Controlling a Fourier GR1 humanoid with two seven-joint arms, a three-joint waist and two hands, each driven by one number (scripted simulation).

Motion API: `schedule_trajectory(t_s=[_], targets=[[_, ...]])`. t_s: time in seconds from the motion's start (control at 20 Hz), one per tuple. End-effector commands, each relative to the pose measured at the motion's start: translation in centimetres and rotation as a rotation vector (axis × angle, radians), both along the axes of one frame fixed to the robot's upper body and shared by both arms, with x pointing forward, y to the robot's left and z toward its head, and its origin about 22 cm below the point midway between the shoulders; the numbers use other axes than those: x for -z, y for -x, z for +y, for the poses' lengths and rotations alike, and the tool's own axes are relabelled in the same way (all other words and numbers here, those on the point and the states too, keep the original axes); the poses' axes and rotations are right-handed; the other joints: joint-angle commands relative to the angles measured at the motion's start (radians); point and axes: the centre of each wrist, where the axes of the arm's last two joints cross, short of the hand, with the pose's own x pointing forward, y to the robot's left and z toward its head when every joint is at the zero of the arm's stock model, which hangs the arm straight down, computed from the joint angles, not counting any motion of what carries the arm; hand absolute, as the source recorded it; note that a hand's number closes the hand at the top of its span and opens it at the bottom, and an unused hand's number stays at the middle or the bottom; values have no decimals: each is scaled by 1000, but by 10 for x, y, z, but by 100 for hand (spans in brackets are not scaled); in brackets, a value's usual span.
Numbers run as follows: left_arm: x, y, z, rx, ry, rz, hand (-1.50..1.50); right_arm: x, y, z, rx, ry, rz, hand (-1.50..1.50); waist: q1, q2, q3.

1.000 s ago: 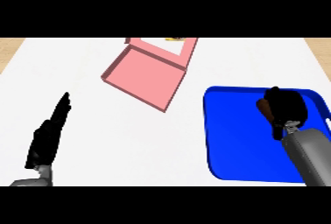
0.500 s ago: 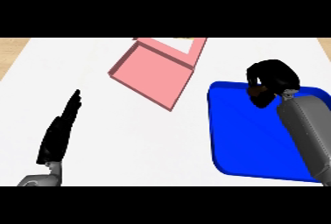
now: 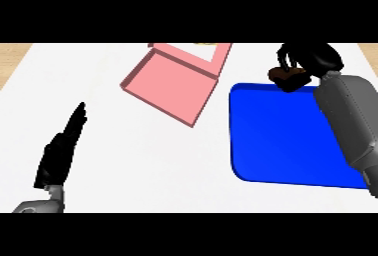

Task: Pick the sweet potato from the tray and place it in the cardboard box

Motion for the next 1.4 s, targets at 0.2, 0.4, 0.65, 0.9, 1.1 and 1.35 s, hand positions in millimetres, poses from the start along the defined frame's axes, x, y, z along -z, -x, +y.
schedule_trajectory(t_s=[0.2,0.4,0.65,0.9,1.1,1.35], targets=[[1,10,13,-31,-15,10,0,-57,-14,23,-273,-465,-103,150,-13,-9,0],[7,10,-14,4,18,19,0,-80,-17,57,-384,-533,-80,150,-20,-9,-1],[7,14,-9,-19,6,16,0,-115,-12,90,-432,-566,-59,150,-24,-11,-1],[3,19,-6,-7,22,22,0,-118,-13,150,-390,-534,-40,150,-8,-6,-1],[9,8,12,3,5,8,0,-129,-14,188,-369,-499,-20,150,-2,-1,-2],[-3,-2,-13,7,1,-11,0,-106,-12,231,-348,-466,40,150,14,6,-2]])
